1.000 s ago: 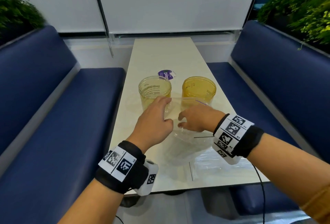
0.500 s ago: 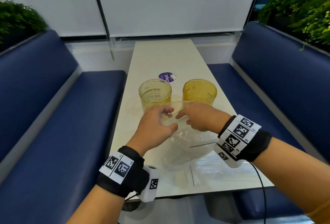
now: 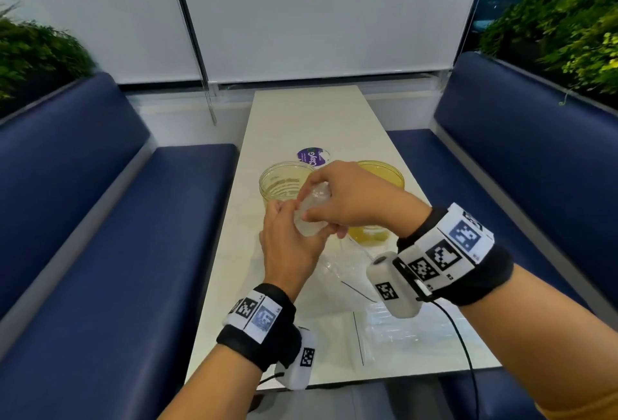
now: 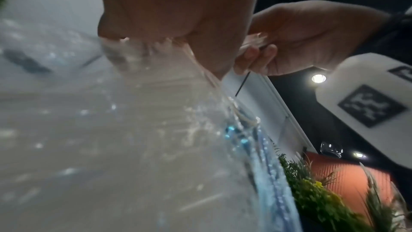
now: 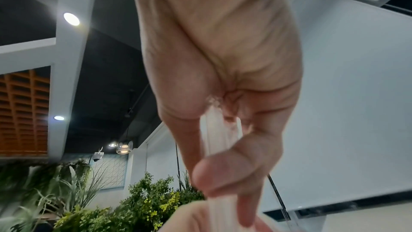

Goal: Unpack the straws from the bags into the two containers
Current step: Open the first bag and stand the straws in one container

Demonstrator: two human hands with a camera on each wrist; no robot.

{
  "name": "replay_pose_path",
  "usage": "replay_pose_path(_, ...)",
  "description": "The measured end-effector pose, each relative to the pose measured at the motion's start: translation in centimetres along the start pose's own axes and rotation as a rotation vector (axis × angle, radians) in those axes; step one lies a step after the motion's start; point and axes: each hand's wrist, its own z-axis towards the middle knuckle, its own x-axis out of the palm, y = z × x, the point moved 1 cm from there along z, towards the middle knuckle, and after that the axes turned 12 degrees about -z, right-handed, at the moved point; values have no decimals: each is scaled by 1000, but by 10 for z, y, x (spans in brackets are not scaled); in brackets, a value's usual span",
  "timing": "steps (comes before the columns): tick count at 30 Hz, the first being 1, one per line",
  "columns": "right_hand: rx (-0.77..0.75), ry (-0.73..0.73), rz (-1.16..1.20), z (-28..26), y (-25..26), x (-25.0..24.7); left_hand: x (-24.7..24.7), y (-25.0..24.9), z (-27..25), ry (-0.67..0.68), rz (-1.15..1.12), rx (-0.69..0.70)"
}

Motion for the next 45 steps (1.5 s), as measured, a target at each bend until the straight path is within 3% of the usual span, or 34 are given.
replay_pose_path(5,-18,-189,242,7,-5,16,-9,-4,7,-83,-107,7)
replay_pose_path(10,-149,-350,14,23,-2,45,-14,-9,8,-44,-156,-12)
replay_pose_path(15,-218,-461,-138,35,6,58,-23,6,8,-15,-199,-123)
replay_pose_path(19,-243,-533,-73,37,22,30,-35,21,7,40,-164,-169)
replay_pose_path(24,-299,-692,139,35,37,-49,-52,29,0,37,-190,-195)
replay_pose_path(29,-235,-887,166,75,26,-86,-58,37,0,4,-218,-218)
replay_pose_path(32,-146,-821,-12,114,12,-63,-61,38,1,11,-236,-229)
replay_pose_path(37,8,-594,-102,166,-15,7,-62,37,7,32,-248,-226)
replay_pose_path(41,100,-379,-200,185,-29,41,-62,38,12,40,-243,-231)
replay_pose_path(45,98,-155,-349,192,-41,57,-65,38,15,39,-230,-241)
